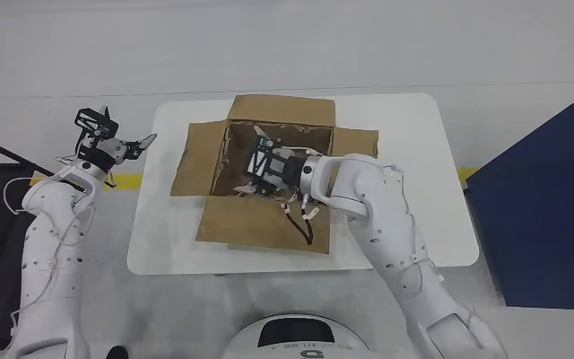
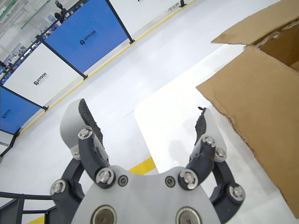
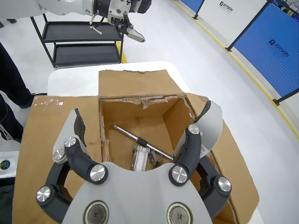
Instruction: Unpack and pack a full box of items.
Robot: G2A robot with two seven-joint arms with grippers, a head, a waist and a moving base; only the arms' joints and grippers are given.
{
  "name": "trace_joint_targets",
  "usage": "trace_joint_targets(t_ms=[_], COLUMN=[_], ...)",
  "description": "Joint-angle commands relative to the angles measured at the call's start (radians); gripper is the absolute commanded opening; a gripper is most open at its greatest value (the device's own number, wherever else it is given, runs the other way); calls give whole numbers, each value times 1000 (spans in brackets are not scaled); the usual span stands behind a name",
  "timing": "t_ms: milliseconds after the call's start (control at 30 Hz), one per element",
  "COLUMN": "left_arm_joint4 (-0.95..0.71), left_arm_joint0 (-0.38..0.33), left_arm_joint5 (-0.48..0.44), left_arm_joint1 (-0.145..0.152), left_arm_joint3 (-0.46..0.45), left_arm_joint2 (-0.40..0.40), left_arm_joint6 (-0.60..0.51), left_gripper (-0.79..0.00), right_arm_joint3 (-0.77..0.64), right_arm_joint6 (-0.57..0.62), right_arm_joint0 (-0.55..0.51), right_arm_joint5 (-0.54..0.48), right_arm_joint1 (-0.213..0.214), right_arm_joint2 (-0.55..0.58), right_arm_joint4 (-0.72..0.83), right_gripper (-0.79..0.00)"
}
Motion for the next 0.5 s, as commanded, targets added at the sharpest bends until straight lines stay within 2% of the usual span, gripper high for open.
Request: trace_joint_targets(t_ms=[0, 267, 333, 367, 467], left_arm_joint4=[0, 0, 0, 0, 0], left_arm_joint0=[0, 0, 0, 0, 0], left_arm_joint5=[0, 0, 0, 0, 0], left_arm_joint1=[0, 0, 0, 0, 0], left_arm_joint3=[0, 0, 0, 0, 0], left_arm_joint2=[0, 0, 0, 0, 0], left_arm_joint6=[0, 0, 0, 0, 0], left_gripper=[0, 0, 0, 0, 0], right_arm_joint3=[29, 29, 67, 129, 231], right_arm_joint6=[-3, -3, 22, 93, 331], right_arm_joint0=[22, 22, 17, 29, 111], right_arm_joint5=[4, 4, -3, 1, 173], right_arm_joint1=[-1, -1, -1, -1, -7], right_arm_joint2=[-16, -16, -18, -7, 37], right_arm_joint4=[0, 0, 42, 115, 287], right_gripper=[0, 0, 0, 0, 0])
